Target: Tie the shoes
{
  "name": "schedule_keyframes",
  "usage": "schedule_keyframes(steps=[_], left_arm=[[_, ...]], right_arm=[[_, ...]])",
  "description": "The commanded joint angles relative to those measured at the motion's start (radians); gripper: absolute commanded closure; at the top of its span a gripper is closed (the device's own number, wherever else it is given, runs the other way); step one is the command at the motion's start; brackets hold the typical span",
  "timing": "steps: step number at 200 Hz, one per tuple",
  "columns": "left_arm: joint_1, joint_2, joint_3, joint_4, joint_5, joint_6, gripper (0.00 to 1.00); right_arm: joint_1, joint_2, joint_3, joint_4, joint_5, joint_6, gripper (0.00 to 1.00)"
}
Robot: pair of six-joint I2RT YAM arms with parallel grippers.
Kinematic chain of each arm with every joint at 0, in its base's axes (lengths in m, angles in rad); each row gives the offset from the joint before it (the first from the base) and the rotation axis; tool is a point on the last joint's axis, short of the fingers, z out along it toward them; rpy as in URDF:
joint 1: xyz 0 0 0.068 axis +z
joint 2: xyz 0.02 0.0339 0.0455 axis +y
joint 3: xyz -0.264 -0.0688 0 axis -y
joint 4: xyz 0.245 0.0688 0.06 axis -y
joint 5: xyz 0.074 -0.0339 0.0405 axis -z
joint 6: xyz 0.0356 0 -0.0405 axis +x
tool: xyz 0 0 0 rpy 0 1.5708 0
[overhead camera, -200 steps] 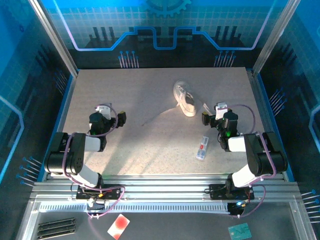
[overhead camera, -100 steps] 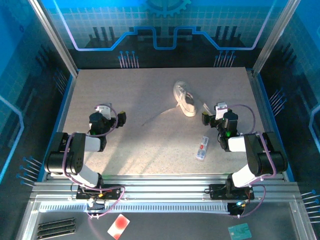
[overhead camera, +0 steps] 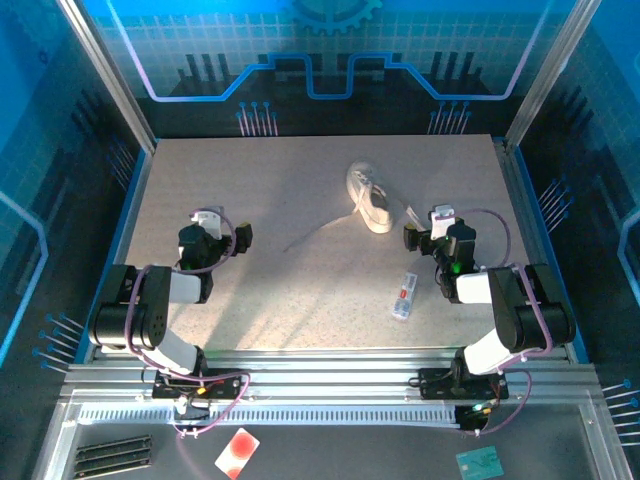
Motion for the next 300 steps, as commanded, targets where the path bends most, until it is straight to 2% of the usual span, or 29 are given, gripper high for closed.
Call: schedule_keyframes(steps=[1, 58, 74, 82, 107, 129, 156, 194, 224, 246, 273, 300], left_arm=[[-0.005, -0.001, 0.015, 0.01, -0.014, 0.001, 0.01], [-0.005, -0.005, 0.016, 0.007, -0.027, -0.005, 0.01], [-0.005, -0.041, 0.029, -0.04, -0.03, -0.007, 0.01], [-0.005, -0.071, 0.042, -0.088, -0.036, -0.008, 0.01], [-0.007, -0.17, 0.107, -0.285, -0.044, -0.008, 0.01], [-0.008, -0.251, 0.161, -0.425, -0.043, -0.065, 0.01], [-0.042, -0.302, 0.232, -0.567, 0.022, -0.187, 0.04], [-0.23, -0.274, 0.333, -0.738, 0.008, -0.222, 0.06], [-0.336, -0.186, 0.387, -0.739, 0.013, -0.301, 0.06], [-0.393, -0.128, 0.47, -0.833, 0.009, -0.303, 0.05], [-0.438, -0.111, 0.502, -0.907, -0.023, -0.296, 0.05], [-0.442, -0.135, 0.475, -0.935, -0.057, -0.292, 0.05]], right_arm=[[-0.011, 0.002, 0.015, 0.011, -0.009, -0.006, 0.0], [-0.013, 0.001, 0.014, 0.016, -0.013, -0.004, 0.0], [-0.007, -0.04, 0.022, -0.025, -0.005, -0.009, 0.0], [-0.001, -0.081, 0.036, -0.076, -0.002, -0.016, 0.0], [0.016, -0.205, 0.153, -0.389, 0.009, -0.012, 0.04], [0.039, -0.221, 0.3, -0.648, -0.027, 0.041, 0.11], [0.078, -0.106, 0.531, -0.905, -0.088, 0.111, 0.17], [0.121, 0.164, 0.824, -1.099, -0.229, 0.125, 0.22], [0.117, 0.377, 1.03, -1.264, -0.208, 0.154, 0.25], [0.12, 0.451, 1.085, -1.334, -0.261, 0.199, 0.38], [0.165, 0.396, 0.992, -1.287, -0.309, 0.223, 0.64], [0.215, 0.356, 0.946, -1.341, -0.326, 0.24, 0.8]])
